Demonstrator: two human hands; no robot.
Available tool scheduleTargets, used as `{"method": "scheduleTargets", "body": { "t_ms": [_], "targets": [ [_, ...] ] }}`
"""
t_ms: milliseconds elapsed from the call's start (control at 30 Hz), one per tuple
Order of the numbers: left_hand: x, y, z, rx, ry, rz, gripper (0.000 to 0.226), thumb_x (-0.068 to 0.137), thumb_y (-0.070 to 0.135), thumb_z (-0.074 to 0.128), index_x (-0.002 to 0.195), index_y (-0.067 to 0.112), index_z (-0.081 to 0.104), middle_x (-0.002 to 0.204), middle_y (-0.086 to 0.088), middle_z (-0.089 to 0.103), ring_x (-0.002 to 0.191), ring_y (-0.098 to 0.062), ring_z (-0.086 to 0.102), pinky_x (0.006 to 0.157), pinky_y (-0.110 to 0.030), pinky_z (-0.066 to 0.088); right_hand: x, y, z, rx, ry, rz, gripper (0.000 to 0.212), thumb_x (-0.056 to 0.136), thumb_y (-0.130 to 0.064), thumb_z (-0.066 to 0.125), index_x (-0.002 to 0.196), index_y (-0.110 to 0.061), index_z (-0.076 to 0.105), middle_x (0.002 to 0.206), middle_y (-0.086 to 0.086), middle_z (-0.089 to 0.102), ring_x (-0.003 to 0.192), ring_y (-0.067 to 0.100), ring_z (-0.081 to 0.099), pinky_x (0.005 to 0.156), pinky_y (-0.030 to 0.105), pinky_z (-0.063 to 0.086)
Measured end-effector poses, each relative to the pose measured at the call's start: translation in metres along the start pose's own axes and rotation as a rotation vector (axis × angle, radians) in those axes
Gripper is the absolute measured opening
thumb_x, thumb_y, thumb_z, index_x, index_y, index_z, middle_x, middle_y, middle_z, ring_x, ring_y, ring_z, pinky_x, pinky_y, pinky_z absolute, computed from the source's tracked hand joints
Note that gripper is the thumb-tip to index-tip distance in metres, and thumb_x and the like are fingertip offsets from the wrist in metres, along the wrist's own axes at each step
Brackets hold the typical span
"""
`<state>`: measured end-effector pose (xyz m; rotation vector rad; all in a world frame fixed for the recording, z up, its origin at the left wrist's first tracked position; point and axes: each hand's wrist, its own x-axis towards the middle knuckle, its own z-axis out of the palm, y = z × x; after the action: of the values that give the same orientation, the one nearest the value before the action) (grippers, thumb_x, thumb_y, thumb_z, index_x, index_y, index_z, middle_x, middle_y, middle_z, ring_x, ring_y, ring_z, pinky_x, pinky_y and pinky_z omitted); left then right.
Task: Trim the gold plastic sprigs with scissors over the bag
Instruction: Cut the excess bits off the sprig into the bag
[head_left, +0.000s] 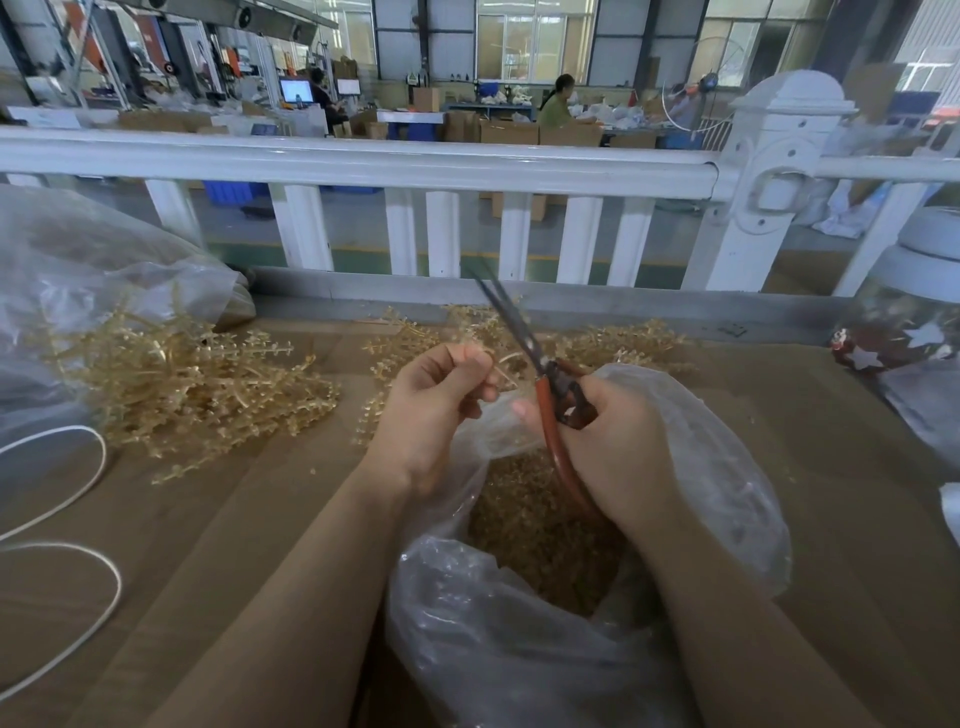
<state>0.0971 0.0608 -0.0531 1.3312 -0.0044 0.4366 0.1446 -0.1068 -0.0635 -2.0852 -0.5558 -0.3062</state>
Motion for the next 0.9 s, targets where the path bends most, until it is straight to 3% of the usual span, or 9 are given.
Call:
{"method": "scheduleTargets", "body": {
  "t_ms": [133, 300, 433, 633, 800, 900],
  "targets": [
    [-0.002, -0.003, 0.005, 0.106, -0.076, -0.004, 0.014, 0.096, 0.008, 0.060, 0.086, 0.012, 0.067, 0.084, -0.009, 0.072, 0.072, -0.011, 0.063, 0.065, -0.019, 0.048, 0.004, 0.001, -0.001, 0.210, -0.009, 0.101, 0.023, 0.084, -0.046, 0.075, 0.075, -0.026, 0.069, 0.067, -0.015, 0.069, 0.062, 0.003, 0.065, 0.056, 0.017, 0.051],
    [-0.002, -0.003, 0.006, 0.123, -0.065, -0.012, 0.021, 0.092, 0.009, 0.066, 0.079, 0.024, 0.072, 0.081, -0.001, 0.071, 0.072, -0.010, 0.062, 0.064, -0.018, 0.048, 0.005, 0.004, 0.001, 0.264, -0.015, 0.106, 0.014, 0.089, -0.033, 0.074, 0.076, -0.033, 0.067, 0.071, -0.024, 0.069, 0.069, -0.005, 0.066, 0.056, 0.007, 0.048],
    [-0.001, -0.001, 0.005, -0.007, 0.024, -0.023, 0.004, 0.091, 0.009, 0.067, 0.093, 0.011, 0.070, 0.077, -0.002, 0.070, 0.067, -0.010, 0.060, 0.065, -0.021, 0.050, 0.004, 0.003, 0.001, 0.225, -0.013, 0.091, 0.013, 0.090, -0.032, 0.073, 0.078, -0.032, 0.067, 0.074, -0.023, 0.069, 0.072, -0.004, 0.065, 0.058, 0.009, 0.050],
    [-0.001, 0.002, 0.010, -0.067, 0.088, -0.003, 0.004, 0.089, 0.007, 0.067, 0.091, 0.004, 0.068, 0.073, -0.007, 0.071, 0.064, -0.013, 0.065, 0.065, -0.023, 0.055, 0.003, -0.002, -0.002, 0.197, 0.008, 0.102, 0.013, 0.090, -0.031, 0.073, 0.079, -0.025, 0.070, 0.070, -0.007, 0.068, 0.065, 0.006, 0.064, 0.066, 0.030, 0.057],
    [-0.003, 0.006, 0.010, -0.132, 0.072, 0.011, 0.018, 0.078, 0.014, 0.070, 0.091, 0.002, 0.071, 0.080, -0.010, 0.075, 0.069, -0.015, 0.070, 0.065, -0.023, 0.058, 0.001, -0.005, -0.004, 0.166, 0.033, 0.098, 0.018, 0.089, -0.033, 0.074, 0.078, -0.020, 0.069, 0.068, -0.001, 0.067, 0.067, 0.014, 0.065, 0.071, 0.044, 0.059],
    [-0.002, 0.007, 0.007, -0.142, 0.039, 0.023, 0.017, 0.081, 0.015, 0.068, 0.092, 0.004, 0.072, 0.083, -0.010, 0.074, 0.071, -0.016, 0.069, 0.066, -0.024, 0.057, 0.000, -0.003, -0.004, 0.109, 0.061, 0.077, 0.024, 0.086, -0.050, 0.072, 0.078, -0.028, 0.067, 0.071, -0.011, 0.068, 0.067, 0.006, 0.063, 0.066, 0.037, 0.057]
  ]
}}
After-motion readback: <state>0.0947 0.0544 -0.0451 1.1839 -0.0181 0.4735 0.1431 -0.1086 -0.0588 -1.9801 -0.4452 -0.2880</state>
